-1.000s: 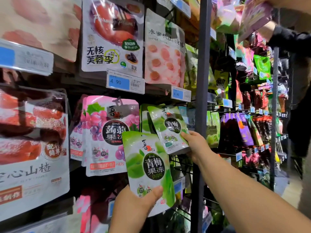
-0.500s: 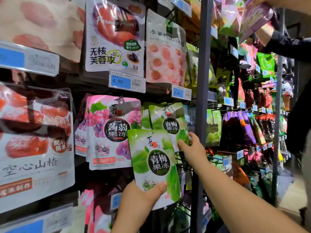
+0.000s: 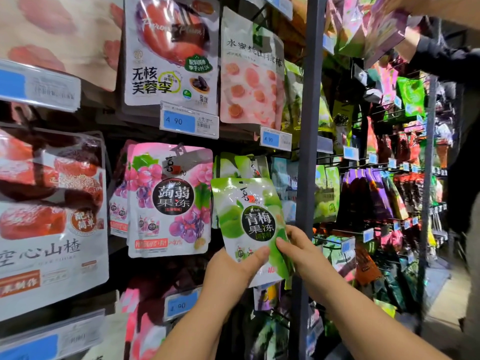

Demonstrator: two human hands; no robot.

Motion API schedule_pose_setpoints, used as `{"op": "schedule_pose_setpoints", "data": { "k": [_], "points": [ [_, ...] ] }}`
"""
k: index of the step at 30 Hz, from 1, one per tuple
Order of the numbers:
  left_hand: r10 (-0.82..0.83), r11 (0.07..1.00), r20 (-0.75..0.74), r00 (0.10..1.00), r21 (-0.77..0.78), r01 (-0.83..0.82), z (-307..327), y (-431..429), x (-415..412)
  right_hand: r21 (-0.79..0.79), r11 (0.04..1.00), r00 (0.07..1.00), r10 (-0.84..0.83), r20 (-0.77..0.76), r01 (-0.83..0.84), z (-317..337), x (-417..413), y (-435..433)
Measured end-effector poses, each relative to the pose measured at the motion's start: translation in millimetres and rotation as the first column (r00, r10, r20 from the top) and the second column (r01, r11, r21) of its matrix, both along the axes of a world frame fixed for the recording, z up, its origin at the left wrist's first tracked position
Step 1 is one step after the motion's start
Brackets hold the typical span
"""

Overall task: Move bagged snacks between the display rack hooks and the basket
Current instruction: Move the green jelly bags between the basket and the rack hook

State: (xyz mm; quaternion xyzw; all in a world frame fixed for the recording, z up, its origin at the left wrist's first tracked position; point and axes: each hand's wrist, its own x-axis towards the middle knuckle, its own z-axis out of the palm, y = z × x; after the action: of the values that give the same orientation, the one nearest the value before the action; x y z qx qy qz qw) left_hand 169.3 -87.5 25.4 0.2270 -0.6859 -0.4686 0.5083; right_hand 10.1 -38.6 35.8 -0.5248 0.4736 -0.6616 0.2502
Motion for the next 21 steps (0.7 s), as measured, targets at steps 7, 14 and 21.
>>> {"op": "schedule_pose_setpoints", "data": {
  "k": [7, 14, 21],
  "points": [
    [0.054, 0.996, 0.089, 0.995, -0.078, -0.047, 16, 1, -24, -0.122, 0.991, 0.982, 0.077, 0.172, -0.056, 3, -13, 2],
    [0.089, 0.992, 0.105, 0.990, -0.094, -0.079, 39, -14, -43, -0.204, 0.979, 0.973, 0.056, 0.224, -0.009, 25, -30, -11],
    [0.127, 0.986, 0.143, 0.982, -0.130, -0.108, 53, -28, -52, -0.225, 0.974, 0.978, 0.045, 0.205, 0.003, 40, -42, -24]
  ]
}}
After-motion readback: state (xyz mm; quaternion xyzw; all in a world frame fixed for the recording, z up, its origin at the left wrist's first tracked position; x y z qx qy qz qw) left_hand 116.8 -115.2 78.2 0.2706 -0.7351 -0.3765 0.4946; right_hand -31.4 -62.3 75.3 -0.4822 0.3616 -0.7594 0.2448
